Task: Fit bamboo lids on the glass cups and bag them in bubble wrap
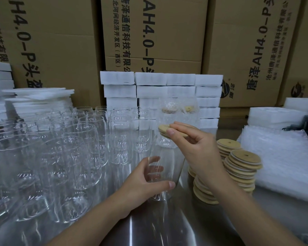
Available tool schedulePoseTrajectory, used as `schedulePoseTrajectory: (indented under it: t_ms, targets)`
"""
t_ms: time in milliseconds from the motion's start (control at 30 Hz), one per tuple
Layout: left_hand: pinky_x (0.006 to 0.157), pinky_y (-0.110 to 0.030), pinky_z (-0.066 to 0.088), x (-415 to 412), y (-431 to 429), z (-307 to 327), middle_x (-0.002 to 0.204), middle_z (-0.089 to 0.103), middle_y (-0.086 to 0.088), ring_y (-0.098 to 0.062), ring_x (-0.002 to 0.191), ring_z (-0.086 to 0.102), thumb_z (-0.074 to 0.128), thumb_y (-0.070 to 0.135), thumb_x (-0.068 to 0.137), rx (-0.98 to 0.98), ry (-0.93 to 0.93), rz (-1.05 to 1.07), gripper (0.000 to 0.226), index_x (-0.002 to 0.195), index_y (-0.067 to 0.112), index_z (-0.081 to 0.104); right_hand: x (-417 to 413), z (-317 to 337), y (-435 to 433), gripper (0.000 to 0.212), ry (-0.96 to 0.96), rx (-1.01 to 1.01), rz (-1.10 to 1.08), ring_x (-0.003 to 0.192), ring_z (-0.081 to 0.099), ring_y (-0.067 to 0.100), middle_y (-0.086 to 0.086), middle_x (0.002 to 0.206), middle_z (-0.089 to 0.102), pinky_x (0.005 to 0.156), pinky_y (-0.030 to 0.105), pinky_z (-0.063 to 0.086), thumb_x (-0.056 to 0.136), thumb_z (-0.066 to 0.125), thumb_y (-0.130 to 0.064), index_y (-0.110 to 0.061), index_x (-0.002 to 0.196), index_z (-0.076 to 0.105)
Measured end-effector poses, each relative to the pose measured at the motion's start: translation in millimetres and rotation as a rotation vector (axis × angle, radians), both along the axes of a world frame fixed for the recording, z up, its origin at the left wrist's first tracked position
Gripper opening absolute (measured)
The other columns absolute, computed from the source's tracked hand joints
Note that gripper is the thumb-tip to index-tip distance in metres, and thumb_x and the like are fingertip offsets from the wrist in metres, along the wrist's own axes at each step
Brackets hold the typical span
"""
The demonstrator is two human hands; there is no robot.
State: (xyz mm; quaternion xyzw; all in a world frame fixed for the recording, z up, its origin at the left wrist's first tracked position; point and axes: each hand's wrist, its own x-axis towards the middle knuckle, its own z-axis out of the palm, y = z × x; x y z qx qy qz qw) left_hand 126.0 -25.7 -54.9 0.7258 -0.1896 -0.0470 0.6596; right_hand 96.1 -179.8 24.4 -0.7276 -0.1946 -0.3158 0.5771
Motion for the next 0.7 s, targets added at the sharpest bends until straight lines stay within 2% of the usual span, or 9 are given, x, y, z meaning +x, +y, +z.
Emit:
schedulePoseTrajectory:
  t_ms: [133, 267, 367, 433, 500, 567, 633, 700]
  targets:
    - [0.072, -0.025, 0.055, -0.7, 0.2, 1.1, 0.116, 0.065, 0.006, -0.008, 0.104, 0.067, 0.089, 0.043, 0.041, -0.025, 0.018, 0.002, 0.082, 0.116, 0.044, 0.054, -2.9, 8.7, -10.1, 0.024, 0.09, -0.128, 0.006, 0.109, 0.054, -0.014, -0.034, 0.094, 0.067, 0.102, 0.021, 0.042, 0.065, 0.056, -0.065, -0.051, 0.08, 0.069]
    - [0.072, -0.027, 0.056, -2.2, 1.3, 2.8, 0.116, 0.065, 0.003, -0.01, 0.101, 0.068, 0.087, 0.041, 0.038, -0.059, 0.025, 0.002, 0.086, 0.118, 0.039, 0.054, -8.6, 22.0, -38.1, 0.038, 0.106, -0.267, -0.112, 0.1, 0.05, -0.024, -0.036, 0.099, 0.06, 0.085, 0.001, 0.036, 0.082, 0.04, -0.065, -0.043, 0.096, 0.068]
    - [0.067, -0.027, 0.056, -4.4, 0.7, 5.8, 0.117, 0.063, 0.001, -0.008, 0.094, 0.07, 0.085, 0.041, 0.039, -0.092, 0.032, -0.015, 0.086, 0.119, 0.034, 0.053, -5.0, 37.0, -78.0, 0.018, 0.13, -0.328, -0.418, 0.09, 0.056, -0.011, -0.029, 0.092, 0.062, 0.073, 0.014, 0.043, 0.095, 0.052, -0.038, -0.038, 0.1, 0.069]
    - [0.067, -0.028, 0.056, -5.5, 0.4, 7.2, 0.118, 0.062, -0.001, -0.009, 0.093, 0.07, 0.084, 0.038, 0.039, -0.107, 0.04, -0.014, 0.084, 0.117, 0.033, 0.053, 5.8, 48.4, -116.3, 0.023, 0.303, -0.526, -0.698, 0.082, 0.06, 0.007, -0.014, 0.093, 0.066, 0.067, 0.026, 0.046, 0.092, 0.052, -0.025, -0.034, 0.105, 0.068]
    - [0.068, -0.028, 0.056, -6.7, 0.1, 7.6, 0.119, 0.062, -0.002, -0.011, 0.096, 0.069, 0.085, 0.032, 0.047, -0.114, 0.043, -0.014, 0.077, 0.118, 0.033, 0.053, 18.5, 54.7, -152.5, 0.027, 0.649, -0.768, -0.897, 0.097, 0.06, 0.024, 0.004, 0.114, 0.065, 0.082, 0.036, 0.049, 0.091, 0.052, -0.026, -0.022, 0.114, 0.064]
    - [0.068, -0.028, 0.056, -8.2, 0.0, 8.0, 0.12, 0.061, -0.001, -0.011, 0.098, 0.069, 0.083, 0.029, 0.051, -0.108, 0.038, -0.016, 0.074, 0.119, 0.033, 0.052, 27.8, 50.3, -177.8, 0.047, 0.973, -0.985, -0.939, 0.121, 0.049, 0.031, 0.012, 0.135, 0.051, 0.102, 0.04, 0.041, 0.094, 0.052, -0.037, -0.009, 0.132, 0.05]
    - [0.07, -0.029, 0.057, -9.4, -0.1, 8.6, 0.12, 0.062, -0.001, -0.009, 0.095, 0.069, 0.085, 0.032, 0.047, -0.107, 0.036, -0.018, 0.079, 0.119, 0.032, 0.052, 33.9, 41.1, -193.5, 0.057, 1.105, -1.077, -0.928, 0.13, 0.042, 0.029, 0.013, 0.141, 0.044, 0.107, 0.036, 0.035, 0.095, 0.052, -0.04, -0.004, 0.138, 0.039]
    - [0.07, -0.029, 0.057, -10.4, -0.4, 9.1, 0.12, 0.062, -0.002, -0.008, 0.093, 0.07, 0.085, 0.032, 0.049, -0.113, 0.036, -0.023, 0.078, 0.12, 0.032, 0.053, 38.9, 35.4, -201.6, 0.057, 1.105, -1.0, -0.969, 0.128, 0.044, 0.031, 0.014, 0.139, 0.046, 0.108, 0.038, 0.036, 0.094, 0.055, -0.038, -0.004, 0.138, 0.041]
